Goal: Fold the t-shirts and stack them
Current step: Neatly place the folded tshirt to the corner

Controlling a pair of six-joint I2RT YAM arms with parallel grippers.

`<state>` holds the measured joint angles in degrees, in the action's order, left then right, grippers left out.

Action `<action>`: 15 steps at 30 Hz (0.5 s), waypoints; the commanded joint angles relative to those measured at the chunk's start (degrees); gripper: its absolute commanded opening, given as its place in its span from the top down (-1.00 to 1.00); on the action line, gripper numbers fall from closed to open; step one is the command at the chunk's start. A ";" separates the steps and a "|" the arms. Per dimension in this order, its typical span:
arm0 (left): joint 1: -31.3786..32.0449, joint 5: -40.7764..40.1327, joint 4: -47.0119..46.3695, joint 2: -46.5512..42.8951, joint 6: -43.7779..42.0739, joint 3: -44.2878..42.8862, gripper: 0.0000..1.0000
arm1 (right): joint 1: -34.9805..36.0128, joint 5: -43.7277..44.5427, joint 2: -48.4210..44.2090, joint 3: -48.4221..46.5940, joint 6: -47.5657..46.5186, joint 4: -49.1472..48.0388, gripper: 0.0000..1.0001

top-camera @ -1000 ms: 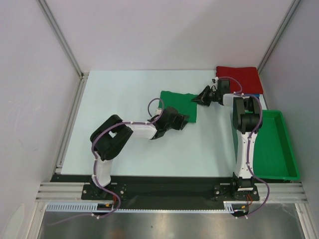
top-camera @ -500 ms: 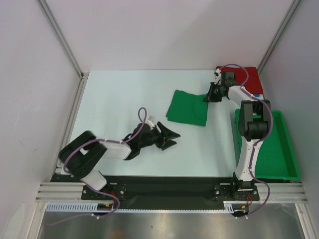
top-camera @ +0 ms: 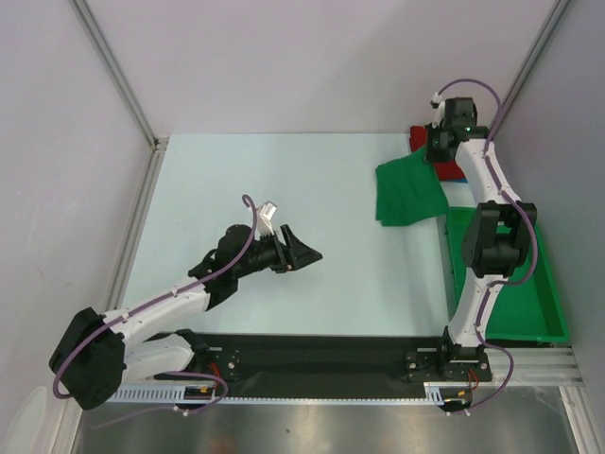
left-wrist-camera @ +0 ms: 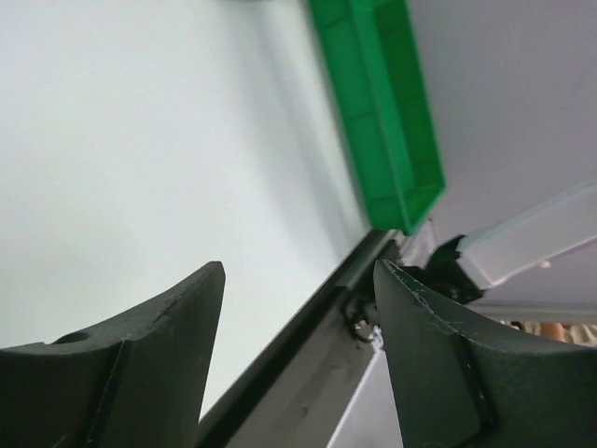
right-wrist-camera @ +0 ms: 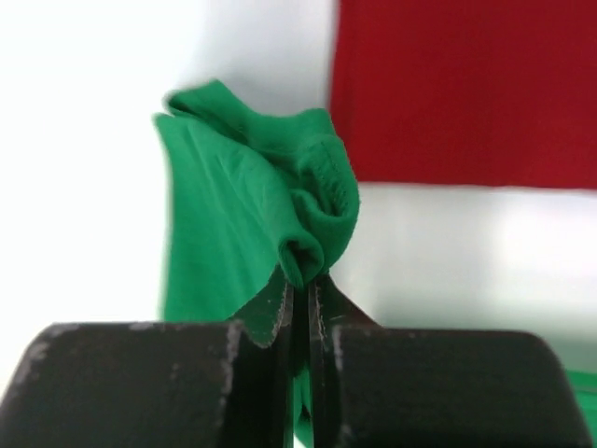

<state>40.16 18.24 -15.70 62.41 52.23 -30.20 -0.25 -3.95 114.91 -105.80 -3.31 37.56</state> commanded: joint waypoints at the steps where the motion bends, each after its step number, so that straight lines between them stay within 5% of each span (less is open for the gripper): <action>1: -3.33 2.32 5.60 -0.54 -7.14 -2.06 -0.42 | -0.81 3.85 1.52 -9.93 -5.29 5.39 1.00; 6: -6.67 6.01 4.89 1.92 -6.96 -1.62 -0.42 | -0.36 8.95 5.93 -22.94 -7.58 11.48 1.00; 15: -8.61 8.65 3.93 4.74 -7.32 -2.32 -0.40 | -0.45 6.76 6.99 -28.94 -12.60 11.39 1.00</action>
<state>31.97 24.60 -10.35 66.89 46.89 -30.22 -0.82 3.51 122.21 -130.96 -13.21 48.58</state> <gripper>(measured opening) 0.704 0.047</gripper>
